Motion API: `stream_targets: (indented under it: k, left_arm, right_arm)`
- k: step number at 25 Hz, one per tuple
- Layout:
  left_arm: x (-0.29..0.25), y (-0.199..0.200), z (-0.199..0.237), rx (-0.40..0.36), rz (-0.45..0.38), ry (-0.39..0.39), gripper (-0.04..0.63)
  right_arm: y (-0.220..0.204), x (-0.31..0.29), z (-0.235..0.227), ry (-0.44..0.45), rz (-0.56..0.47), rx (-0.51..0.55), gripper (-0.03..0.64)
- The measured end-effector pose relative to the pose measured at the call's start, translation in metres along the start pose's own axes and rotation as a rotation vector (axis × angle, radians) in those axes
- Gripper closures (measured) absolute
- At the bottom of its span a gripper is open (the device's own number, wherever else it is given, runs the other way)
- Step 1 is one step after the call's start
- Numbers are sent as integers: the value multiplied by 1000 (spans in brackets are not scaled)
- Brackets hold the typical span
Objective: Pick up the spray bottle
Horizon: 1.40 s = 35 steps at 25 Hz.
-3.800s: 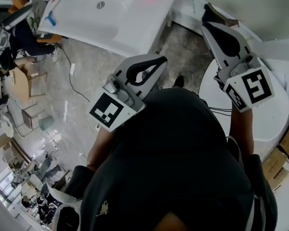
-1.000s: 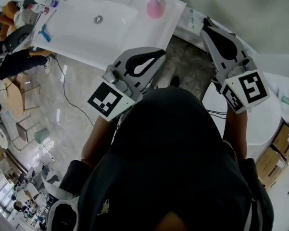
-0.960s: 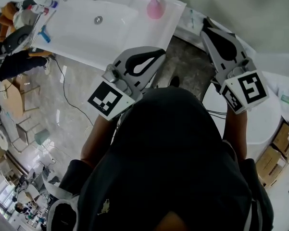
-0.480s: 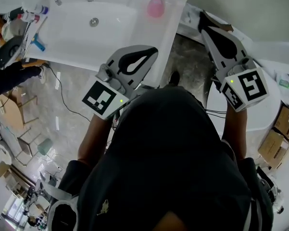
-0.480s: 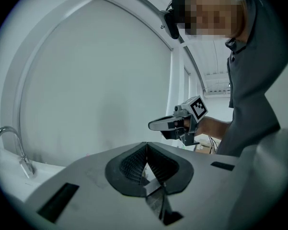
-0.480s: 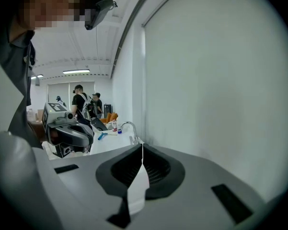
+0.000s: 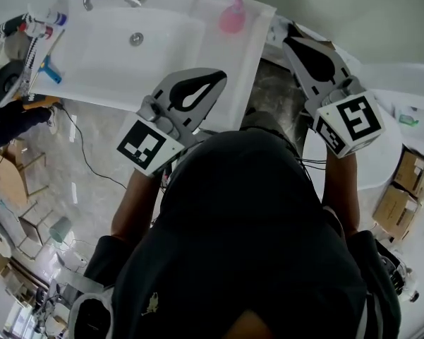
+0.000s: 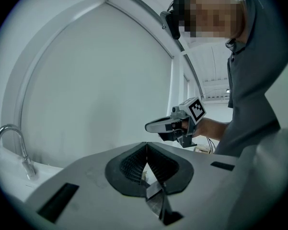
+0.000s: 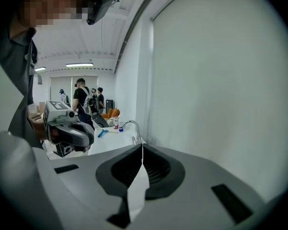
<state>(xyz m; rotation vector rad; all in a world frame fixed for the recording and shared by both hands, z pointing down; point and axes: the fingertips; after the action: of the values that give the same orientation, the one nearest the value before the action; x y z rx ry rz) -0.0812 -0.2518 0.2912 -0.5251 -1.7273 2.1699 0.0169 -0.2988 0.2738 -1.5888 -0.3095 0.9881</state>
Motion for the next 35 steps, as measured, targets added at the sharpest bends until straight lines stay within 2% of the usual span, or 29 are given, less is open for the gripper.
stream_targets:
  k: [4, 8, 13, 18, 23, 27, 31, 35]
  left_arm:
    - [-19, -2, 13, 2, 12, -8, 590]
    - [-41, -8, 29, 6, 43, 32, 591]
    - [-58, -3, 36, 52, 55, 83, 589]
    - [-68, -14, 47, 84, 91, 126, 589]
    - [-71, -22, 53, 110, 108, 146, 589]
    - [-73, -31, 58, 136, 119, 170, 590]
    - [-75, -38, 63, 158, 128, 193, 589]
    - [-73, -43, 70, 180, 131, 214, 589]
  right_arm:
    - [-3, -14, -21, 13, 17, -3, 607]
    - [-15, -35, -50, 39, 33, -24, 607]
    - [-22, -61, -79, 75, 48, -37, 607]
    - [-38, -90, -96, 129, 62, -48, 606]
    - [-54, -113, -108, 140, 90, -72, 602]
    - [-66, -131, -113, 168, 115, -87, 532]
    - [-78, -143, -120, 177, 143, -90, 522]
    - [-87, -157, -123, 184, 160, -109, 481]
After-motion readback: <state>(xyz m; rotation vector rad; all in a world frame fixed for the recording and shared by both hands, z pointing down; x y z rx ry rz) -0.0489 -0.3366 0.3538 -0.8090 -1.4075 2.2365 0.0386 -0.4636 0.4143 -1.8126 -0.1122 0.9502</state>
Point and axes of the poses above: the fingertips, and each gripper's own axes: x backward along the fingers, z to its left, y out of its top, and after that the axes turned 6 degrees about y, right-handed
